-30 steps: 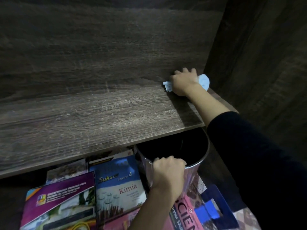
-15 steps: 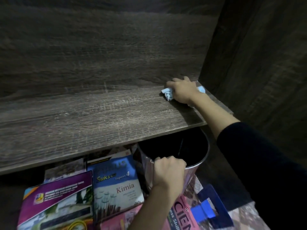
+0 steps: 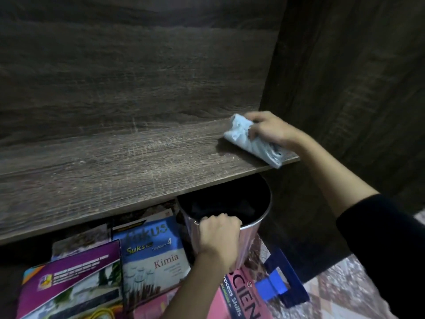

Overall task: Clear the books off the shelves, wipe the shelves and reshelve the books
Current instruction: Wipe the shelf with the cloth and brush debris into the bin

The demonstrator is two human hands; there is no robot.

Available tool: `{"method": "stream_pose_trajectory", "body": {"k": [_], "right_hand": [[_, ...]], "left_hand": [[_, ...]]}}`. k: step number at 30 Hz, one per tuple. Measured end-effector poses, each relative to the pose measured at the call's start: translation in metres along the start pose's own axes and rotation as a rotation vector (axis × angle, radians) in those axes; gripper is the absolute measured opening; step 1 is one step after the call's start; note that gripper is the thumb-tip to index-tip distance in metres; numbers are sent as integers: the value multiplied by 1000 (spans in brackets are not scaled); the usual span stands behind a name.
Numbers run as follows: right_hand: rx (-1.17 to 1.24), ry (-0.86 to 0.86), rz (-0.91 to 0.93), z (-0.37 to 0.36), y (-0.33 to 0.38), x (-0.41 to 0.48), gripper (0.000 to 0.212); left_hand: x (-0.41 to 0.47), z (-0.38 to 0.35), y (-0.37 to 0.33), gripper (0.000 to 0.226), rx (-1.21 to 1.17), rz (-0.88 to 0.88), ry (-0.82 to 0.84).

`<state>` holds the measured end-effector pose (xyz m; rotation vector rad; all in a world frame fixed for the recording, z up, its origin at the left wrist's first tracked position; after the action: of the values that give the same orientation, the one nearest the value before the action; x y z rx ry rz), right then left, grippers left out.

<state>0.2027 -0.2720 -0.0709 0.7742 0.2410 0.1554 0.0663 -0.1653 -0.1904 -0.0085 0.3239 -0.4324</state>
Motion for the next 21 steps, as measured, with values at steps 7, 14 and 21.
{"method": "stream_pose_trajectory", "body": {"k": [7, 14, 21], "right_hand": [[-598, -210, -328, -10, -34, 21, 42], [-623, -93, 59, -75, 18, 19, 43], [-469, 46, 226, -90, 36, -40, 39]], "left_hand": [[0, -2, 2, 23, 29, 9, 16], [2, -4, -1, 35, -22, -31, -41], [-4, -3, -4, 34, 5, -30, -40]]}}
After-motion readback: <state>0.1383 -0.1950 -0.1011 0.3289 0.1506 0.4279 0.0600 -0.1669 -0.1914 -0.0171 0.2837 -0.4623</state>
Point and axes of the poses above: each hand's wrist, its own x-axis towards the middle knuckle, its own z-axis out of the back of the hand, y = z × x, the point moved 10 cm from there along x, towards the middle knuckle, and after that the axes turned 12 degrees about y, right-handed, at the moved point
